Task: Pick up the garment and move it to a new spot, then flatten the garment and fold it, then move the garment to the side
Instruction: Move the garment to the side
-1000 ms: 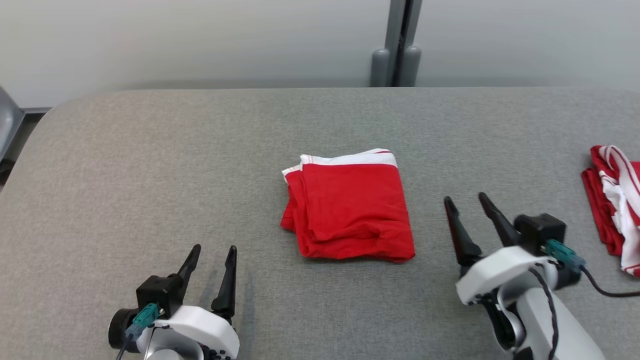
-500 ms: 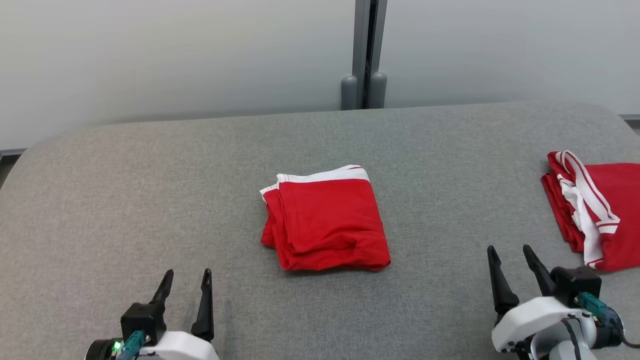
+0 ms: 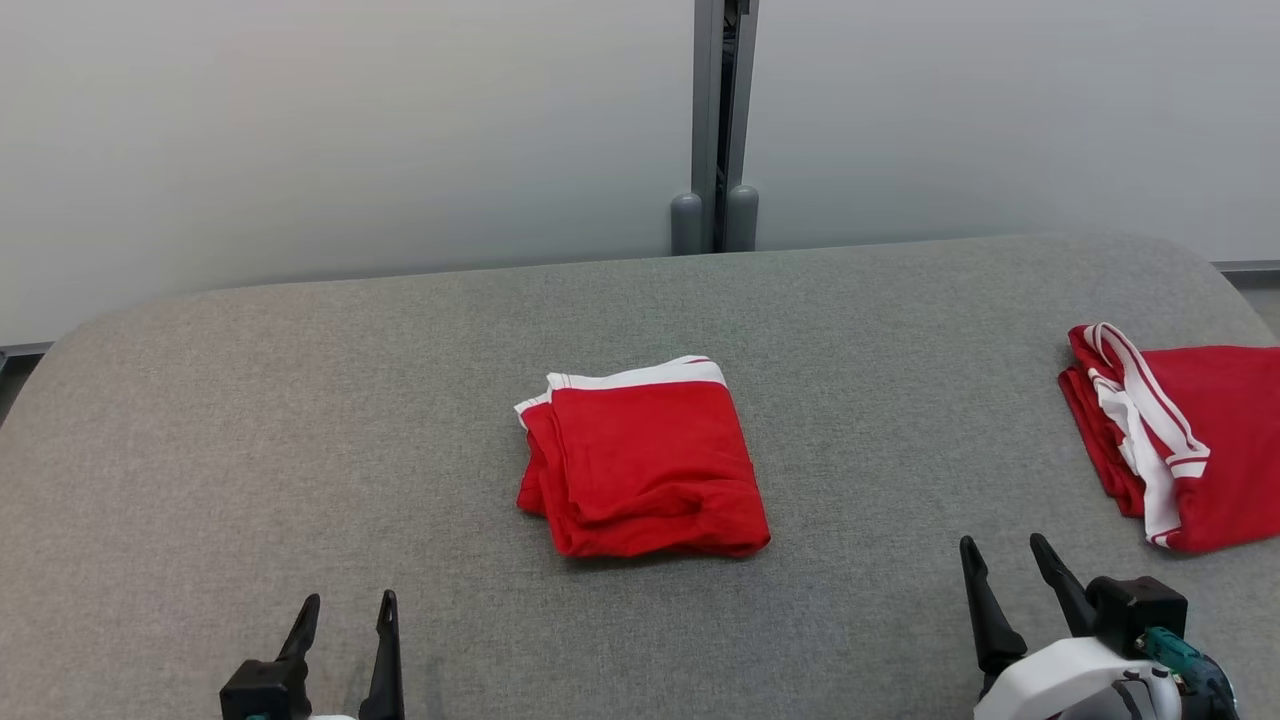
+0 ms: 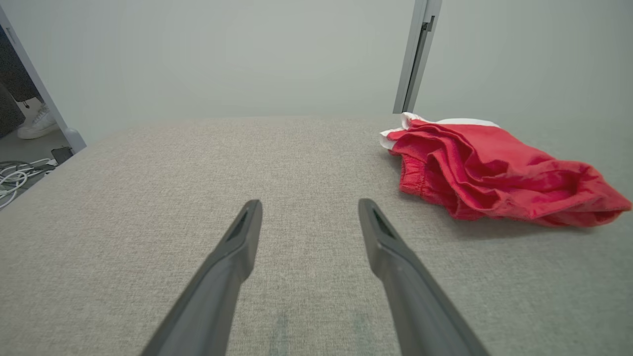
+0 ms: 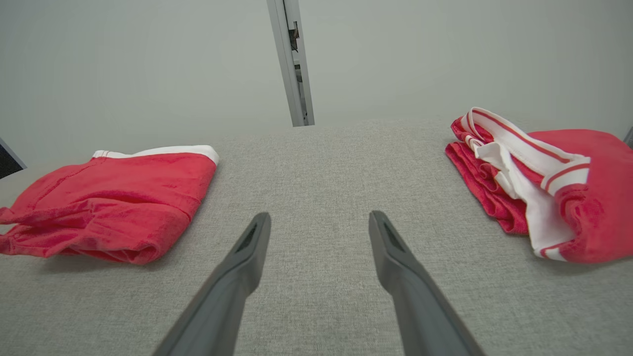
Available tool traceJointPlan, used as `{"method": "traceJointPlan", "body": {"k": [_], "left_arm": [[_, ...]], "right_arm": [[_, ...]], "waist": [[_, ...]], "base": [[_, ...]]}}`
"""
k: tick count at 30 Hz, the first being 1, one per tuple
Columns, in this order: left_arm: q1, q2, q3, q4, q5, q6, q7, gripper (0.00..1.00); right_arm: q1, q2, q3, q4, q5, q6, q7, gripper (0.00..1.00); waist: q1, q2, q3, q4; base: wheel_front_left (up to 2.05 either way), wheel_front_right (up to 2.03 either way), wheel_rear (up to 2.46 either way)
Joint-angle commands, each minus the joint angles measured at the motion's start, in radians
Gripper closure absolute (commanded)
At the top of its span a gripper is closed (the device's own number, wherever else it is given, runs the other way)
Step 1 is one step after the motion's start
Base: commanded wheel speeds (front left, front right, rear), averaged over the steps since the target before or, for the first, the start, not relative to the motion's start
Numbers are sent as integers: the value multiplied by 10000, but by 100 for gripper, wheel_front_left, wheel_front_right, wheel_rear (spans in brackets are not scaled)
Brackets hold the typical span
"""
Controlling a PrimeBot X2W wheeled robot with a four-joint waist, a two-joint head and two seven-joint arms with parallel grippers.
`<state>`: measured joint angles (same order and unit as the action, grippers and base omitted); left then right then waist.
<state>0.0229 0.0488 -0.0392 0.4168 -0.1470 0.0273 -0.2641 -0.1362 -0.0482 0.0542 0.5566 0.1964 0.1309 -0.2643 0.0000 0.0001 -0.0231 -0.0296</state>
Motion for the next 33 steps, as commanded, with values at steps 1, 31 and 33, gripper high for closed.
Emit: {"method": "traceJointPlan", "body": {"k": [1,31,33], "left_arm": [[126,43,42,-13,101,-13,3,0],[-1083,42,-1476,60,-150,-116,3,0],[-1208,40,-1551,22,-226,-104,3,0]], "right_arm": [[74,-59,52,-49,64,-4,8,0],[-3777,-82,1903,3271,2244,-2,8,0],[-4021,-67,2102,4039,2588,-2,8,0]], "waist": [[0,-1,-23,23],[0,-1,1876,2430],[0,-1,1969,2524]], "base": [[0,0,0],[0,0,0],[0,0,0]]}}
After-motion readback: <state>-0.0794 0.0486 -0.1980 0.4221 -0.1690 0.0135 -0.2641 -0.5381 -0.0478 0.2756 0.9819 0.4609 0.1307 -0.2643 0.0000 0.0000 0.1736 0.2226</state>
